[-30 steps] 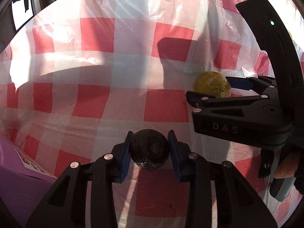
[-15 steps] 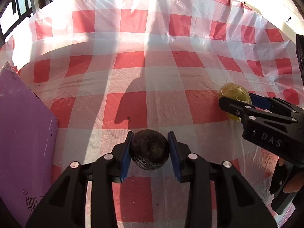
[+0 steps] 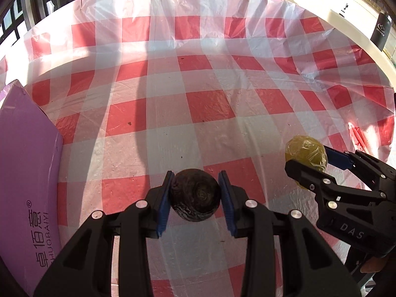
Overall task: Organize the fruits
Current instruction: 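Grasp the last mangosteen with the left tool while the right tool grasps the bagged round fruit, then carry the mangosteen and bagged round fruit over the white box with both tools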
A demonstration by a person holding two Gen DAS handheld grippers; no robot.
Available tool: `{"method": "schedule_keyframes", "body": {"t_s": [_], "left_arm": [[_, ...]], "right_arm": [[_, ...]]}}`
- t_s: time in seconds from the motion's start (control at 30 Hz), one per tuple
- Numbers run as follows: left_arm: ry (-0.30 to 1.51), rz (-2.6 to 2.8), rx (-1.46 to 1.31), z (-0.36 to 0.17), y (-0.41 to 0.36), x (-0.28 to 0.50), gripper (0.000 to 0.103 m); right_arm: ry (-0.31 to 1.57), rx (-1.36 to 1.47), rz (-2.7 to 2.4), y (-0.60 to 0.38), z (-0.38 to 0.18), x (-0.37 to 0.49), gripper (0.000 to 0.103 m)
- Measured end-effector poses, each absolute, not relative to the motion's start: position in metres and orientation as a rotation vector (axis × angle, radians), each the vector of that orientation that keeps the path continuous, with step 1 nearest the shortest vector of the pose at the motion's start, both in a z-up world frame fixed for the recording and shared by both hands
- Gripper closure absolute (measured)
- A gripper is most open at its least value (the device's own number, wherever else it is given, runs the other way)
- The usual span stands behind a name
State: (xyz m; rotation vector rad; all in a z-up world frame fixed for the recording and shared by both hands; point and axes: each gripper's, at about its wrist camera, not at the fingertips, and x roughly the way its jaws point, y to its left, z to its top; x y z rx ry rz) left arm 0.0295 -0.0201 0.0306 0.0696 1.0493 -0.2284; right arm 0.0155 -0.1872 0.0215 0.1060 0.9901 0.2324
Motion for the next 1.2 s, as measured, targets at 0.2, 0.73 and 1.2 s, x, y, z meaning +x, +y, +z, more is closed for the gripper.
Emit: {"method": "schedule_keyframes", "body": {"t_s": [0.2, 0.73, 1.2], "left_arm": [[1.047, -0.330, 0.125, 0.047, -0.024, 0.004, 0.067], [0.978, -0.518, 0.228, 0.097, 0.007, -0.062, 0.067], [0.864, -0.564, 0.228, 0.133, 0.048, -0.069, 0.066]], "right_arm": [[1.014, 0.128, 0.165, -0.189, 0.033, -0.024, 0.044], [1.009, 0.210, 0.091, -0.143, 0.063, -0.100, 0.044], [0.956, 0.201, 0.046, -0.104, 0.086, -0.119, 0.044]]}}
